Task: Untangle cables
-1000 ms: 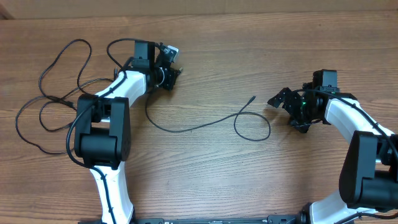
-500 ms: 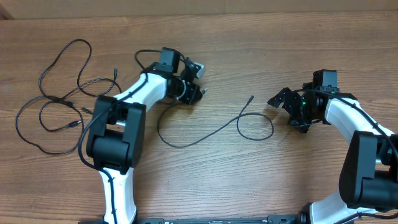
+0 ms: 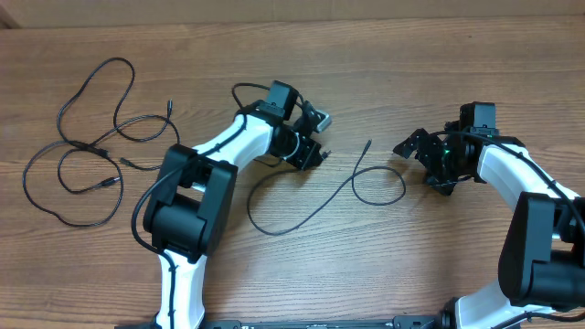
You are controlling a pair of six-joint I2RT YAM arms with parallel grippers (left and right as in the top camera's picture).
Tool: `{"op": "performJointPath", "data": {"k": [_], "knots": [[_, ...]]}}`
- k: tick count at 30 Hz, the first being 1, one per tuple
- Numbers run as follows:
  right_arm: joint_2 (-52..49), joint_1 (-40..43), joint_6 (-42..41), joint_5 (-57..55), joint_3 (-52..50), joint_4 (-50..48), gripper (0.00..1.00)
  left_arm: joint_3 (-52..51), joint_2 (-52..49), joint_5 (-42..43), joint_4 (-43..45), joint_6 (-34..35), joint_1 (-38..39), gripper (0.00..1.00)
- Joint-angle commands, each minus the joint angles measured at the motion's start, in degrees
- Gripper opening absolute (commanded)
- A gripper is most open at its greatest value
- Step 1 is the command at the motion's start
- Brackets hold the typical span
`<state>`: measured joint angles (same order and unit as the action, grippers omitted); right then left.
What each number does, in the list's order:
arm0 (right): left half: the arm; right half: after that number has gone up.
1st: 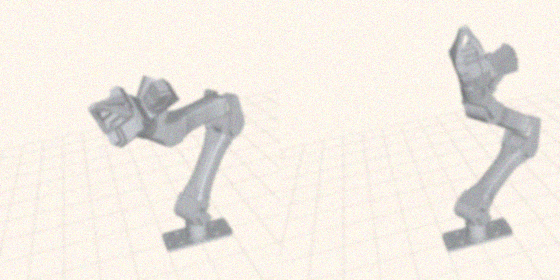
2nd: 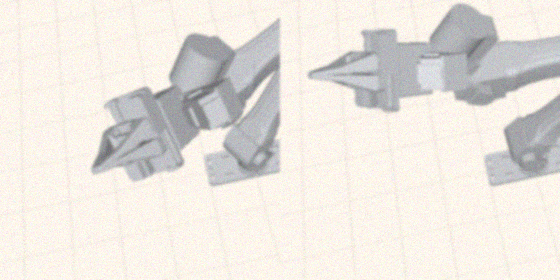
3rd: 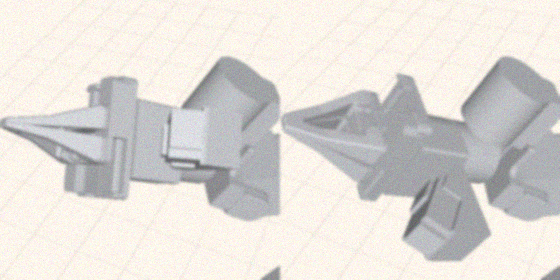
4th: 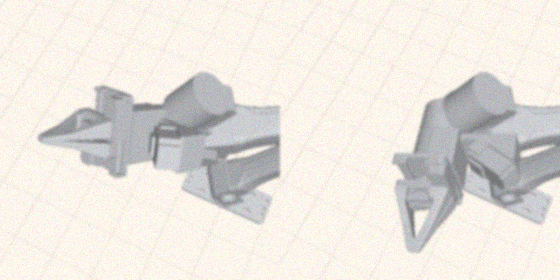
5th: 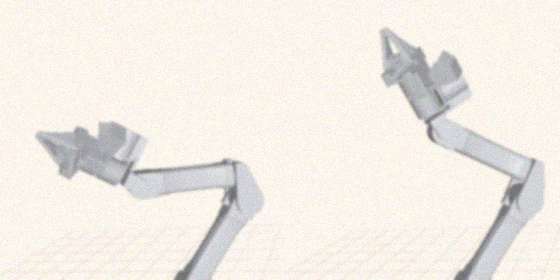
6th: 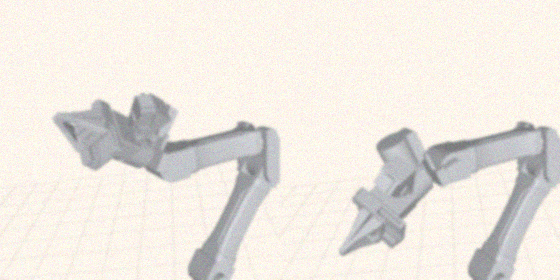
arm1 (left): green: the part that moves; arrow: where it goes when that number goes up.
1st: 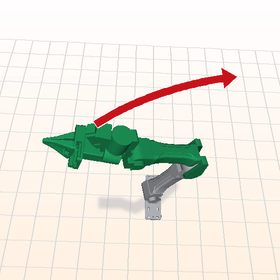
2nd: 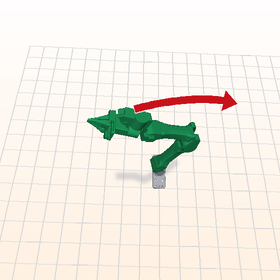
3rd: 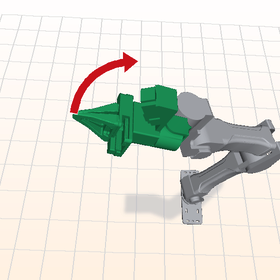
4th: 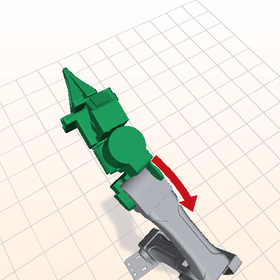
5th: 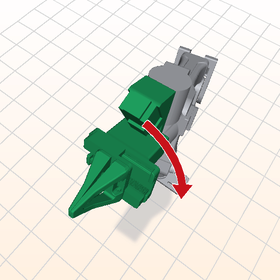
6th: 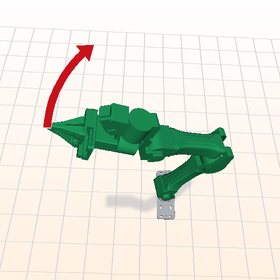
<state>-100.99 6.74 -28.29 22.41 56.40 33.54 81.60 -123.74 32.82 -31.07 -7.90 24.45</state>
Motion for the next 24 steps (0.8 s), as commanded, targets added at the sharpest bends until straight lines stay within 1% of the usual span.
{"op": "performJointPath", "data": {"k": [1, 6, 9, 12, 17, 24], "knots": [[0.4, -0.1, 0.3, -1.8, 0.2, -0.2, 1.00, -1.7, -1.6, 2.1, -0.9, 3.8, 1.4, 0.06], [0.4, -0.1, 0.3, -1.8, 0.2, -0.2, 1.00, -1.3, -1.6, 7.8, -1.2, 6.2, 1.4, 0.07], [0.4, -0.1, 0.3, -1.8, 0.2, -0.2, 1.00, -0.7, -1.6, 9.4, -1.3, 8.7, 1.4, 0.08], [0.4, -0.1, 0.3, -1.8, 0.2, -0.2, 1.00, -0.3, -0.9, 9.4, -1.2, 10.8, 1.4, 0.11], [0.4, -0.1, 0.3, -1.8, 0.2, -0.2, 1.00, -0.1, 2.0, 8.8, -1.3, 10.9, 1.4, 0.15], [0.4, -0.1, 0.3, -1.8, 0.2, -0.2, 1.00, -0.1, 6.9, 4.0, -1.5, 11.3, 1.5, 0.19]]}}
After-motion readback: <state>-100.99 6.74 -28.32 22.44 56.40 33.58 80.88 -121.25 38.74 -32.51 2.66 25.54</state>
